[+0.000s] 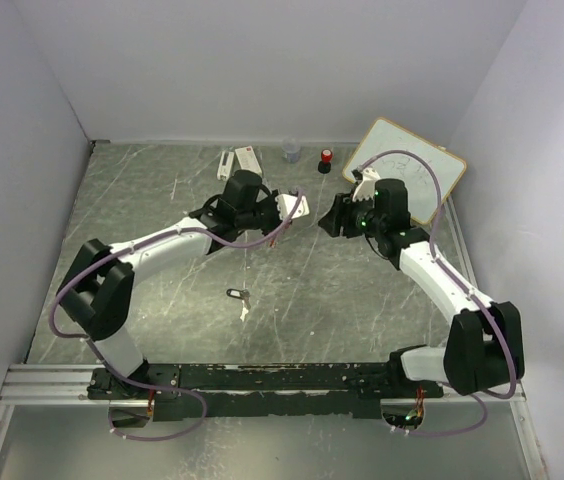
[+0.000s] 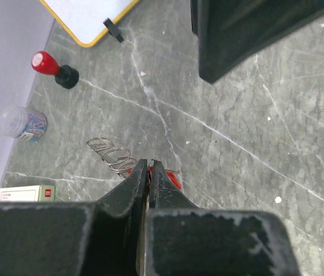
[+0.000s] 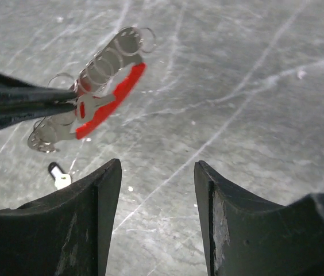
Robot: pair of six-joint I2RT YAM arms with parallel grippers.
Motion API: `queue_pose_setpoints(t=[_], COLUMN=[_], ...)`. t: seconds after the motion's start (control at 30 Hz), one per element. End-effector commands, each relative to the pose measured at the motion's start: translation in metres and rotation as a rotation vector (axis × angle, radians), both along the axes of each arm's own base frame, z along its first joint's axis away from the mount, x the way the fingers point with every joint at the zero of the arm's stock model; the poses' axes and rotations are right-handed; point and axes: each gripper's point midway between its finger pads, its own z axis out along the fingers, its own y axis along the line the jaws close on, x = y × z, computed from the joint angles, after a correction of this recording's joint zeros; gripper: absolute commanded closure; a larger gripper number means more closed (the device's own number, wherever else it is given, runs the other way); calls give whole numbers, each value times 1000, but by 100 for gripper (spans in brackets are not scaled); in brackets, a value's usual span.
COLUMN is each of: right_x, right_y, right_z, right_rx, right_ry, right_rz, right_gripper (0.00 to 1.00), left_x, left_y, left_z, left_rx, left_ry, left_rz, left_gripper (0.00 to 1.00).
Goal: Put the keys on the keyring
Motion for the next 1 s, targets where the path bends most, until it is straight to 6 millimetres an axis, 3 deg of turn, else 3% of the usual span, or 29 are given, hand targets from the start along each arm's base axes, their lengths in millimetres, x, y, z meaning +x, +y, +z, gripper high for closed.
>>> queue_pose_setpoints(t=[0.0, 0.13, 0.33, 0.57, 0.97], right_x=[-9, -20, -18, -16, -1], right_y=[23, 32, 40, 67, 69], right_z=[42, 65, 87, 88, 99], right_rx=[82, 113, 28, -88, -113], right_ry=[-205, -322, -444, -491, -544], right_rz=[189, 269, 290, 323, 235], right_gripper=[46, 47, 50, 51, 59], left_x=[-8, -8, -7, -3, -11], left_y=[3, 7, 1, 0, -1], left_z=[50, 78, 105, 120, 121], left_rx=[-103, -173, -271, -316, -325], left_ry=[-20, -10, 92, 147, 165], left_rz=[-20, 14, 72, 136, 130], left_gripper=[93, 93, 93, 93, 93])
